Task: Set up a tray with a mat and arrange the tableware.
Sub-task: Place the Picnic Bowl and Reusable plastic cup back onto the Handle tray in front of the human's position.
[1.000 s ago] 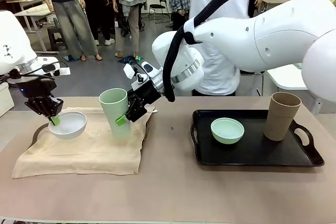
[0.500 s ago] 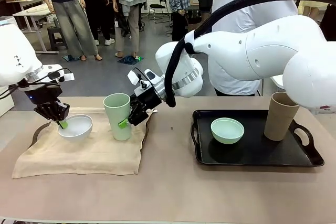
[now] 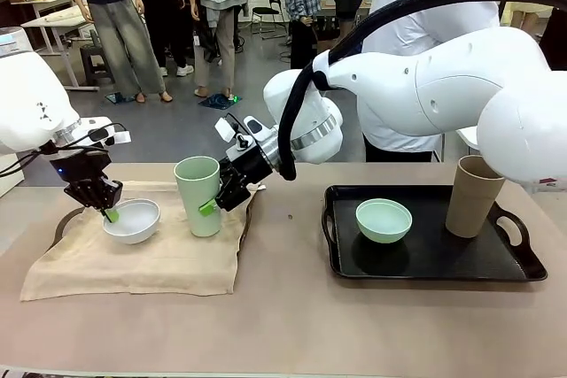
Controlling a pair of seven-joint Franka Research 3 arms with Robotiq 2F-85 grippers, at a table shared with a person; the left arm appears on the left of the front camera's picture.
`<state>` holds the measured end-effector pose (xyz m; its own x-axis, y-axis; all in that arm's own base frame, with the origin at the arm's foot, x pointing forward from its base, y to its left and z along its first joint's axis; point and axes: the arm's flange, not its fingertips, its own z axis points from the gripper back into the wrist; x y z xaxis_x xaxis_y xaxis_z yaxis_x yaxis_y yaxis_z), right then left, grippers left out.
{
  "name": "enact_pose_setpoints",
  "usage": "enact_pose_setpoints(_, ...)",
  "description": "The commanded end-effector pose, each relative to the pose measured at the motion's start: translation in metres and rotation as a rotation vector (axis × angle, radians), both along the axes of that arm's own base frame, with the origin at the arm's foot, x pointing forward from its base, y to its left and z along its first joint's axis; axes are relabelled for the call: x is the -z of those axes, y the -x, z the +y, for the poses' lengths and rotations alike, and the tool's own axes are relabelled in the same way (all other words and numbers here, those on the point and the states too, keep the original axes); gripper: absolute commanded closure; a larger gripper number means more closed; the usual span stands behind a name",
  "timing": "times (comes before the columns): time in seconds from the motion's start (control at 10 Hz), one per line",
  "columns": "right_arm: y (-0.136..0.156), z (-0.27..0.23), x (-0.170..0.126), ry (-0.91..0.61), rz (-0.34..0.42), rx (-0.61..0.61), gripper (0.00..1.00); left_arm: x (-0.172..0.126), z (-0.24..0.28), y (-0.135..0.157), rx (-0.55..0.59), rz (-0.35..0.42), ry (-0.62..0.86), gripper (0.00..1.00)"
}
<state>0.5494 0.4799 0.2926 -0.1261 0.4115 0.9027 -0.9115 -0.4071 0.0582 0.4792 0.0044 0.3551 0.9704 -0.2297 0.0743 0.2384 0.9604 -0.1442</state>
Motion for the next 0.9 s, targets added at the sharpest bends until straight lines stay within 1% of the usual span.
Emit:
enact_pose_setpoints(0.0, 0.000, -0.001, -0.001, -0.045, 0.022, -0.005, 0.00, -0.005, 0.003, -0.002, 0.014, -0.007, -0.004, 0.37)
enact_pose_setpoints(0.1, 0.000, -0.002, -0.003, -0.040, 0.025, -0.001, 0.00, -0.009, 0.003, -0.002, 0.013, -0.011, -0.001, 0.00)
enact_pose_setpoints(0.2, 0.000, -0.002, -0.005, -0.036, 0.030, 0.001, 0.00, -0.011, 0.004, -0.001, 0.011, -0.013, -0.002, 0.33)
enact_pose_setpoints(0.3, 0.000, -0.004, -0.005, -0.034, 0.044, 0.005, 0.00, -0.013, 0.006, -0.001, 0.011, 0.000, 0.000, 0.00)
enact_pose_setpoints(0.4, 0.001, -0.007, -0.006, -0.028, 0.058, 0.008, 0.00, -0.015, 0.009, 0.000, 0.006, 0.005, 0.005, 0.14)
enact_pose_setpoints(0.5, 0.001, -0.016, -0.007, -0.030, 0.082, 0.015, 0.00, -0.019, 0.014, 0.003, 0.007, 0.005, 0.007, 0.00)
enact_pose_setpoints(0.7, 0.002, -0.037, -0.010, -0.050, 0.109, 0.045, 0.00, -0.028, 0.021, 0.007, 0.004, -0.002, 0.034, 0.00)
enact_pose_setpoints(0.8, 0.003, -0.048, -0.012, -0.066, 0.112, 0.061, 0.00, -0.032, 0.025, 0.009, 0.010, -0.009, 0.035, 0.17)
